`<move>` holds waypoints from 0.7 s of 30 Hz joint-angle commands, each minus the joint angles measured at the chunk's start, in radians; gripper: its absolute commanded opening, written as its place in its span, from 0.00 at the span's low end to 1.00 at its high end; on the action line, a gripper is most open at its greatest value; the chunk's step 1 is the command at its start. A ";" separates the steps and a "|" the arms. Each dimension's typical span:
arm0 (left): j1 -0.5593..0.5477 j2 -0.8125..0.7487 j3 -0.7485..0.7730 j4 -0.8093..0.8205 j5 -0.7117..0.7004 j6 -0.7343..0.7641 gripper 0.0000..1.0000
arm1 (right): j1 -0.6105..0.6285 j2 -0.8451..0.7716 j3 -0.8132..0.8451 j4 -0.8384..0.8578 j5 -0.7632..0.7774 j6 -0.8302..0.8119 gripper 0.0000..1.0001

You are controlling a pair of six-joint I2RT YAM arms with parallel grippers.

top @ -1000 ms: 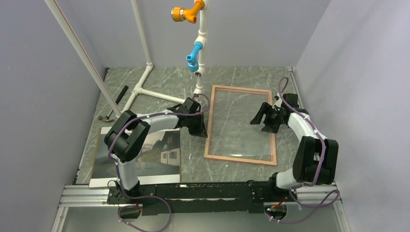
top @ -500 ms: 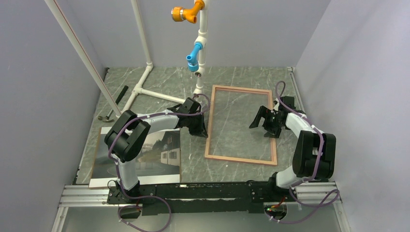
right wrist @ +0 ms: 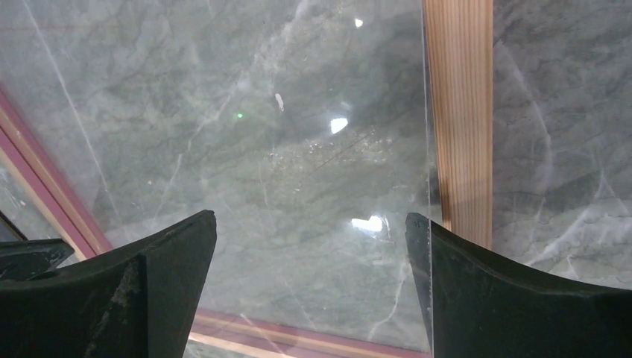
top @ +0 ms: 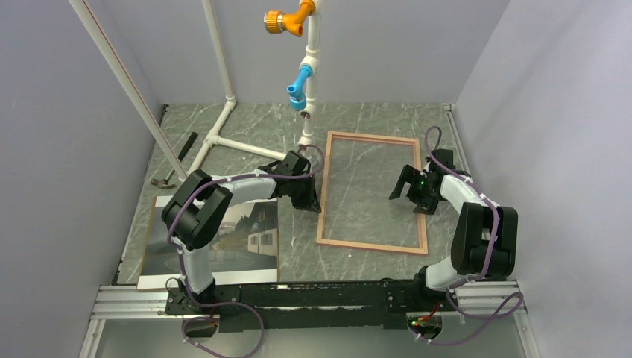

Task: Put the photo into the frame
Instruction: Place the photo frame item in the photo frame.

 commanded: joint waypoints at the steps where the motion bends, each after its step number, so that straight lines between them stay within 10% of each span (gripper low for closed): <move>1: -0.022 0.070 -0.024 -0.042 -0.084 0.049 0.00 | 0.004 -0.041 0.001 0.020 0.045 0.013 1.00; 21: -0.022 0.065 -0.031 -0.037 -0.087 0.047 0.00 | 0.004 -0.044 0.010 -0.011 0.177 0.036 1.00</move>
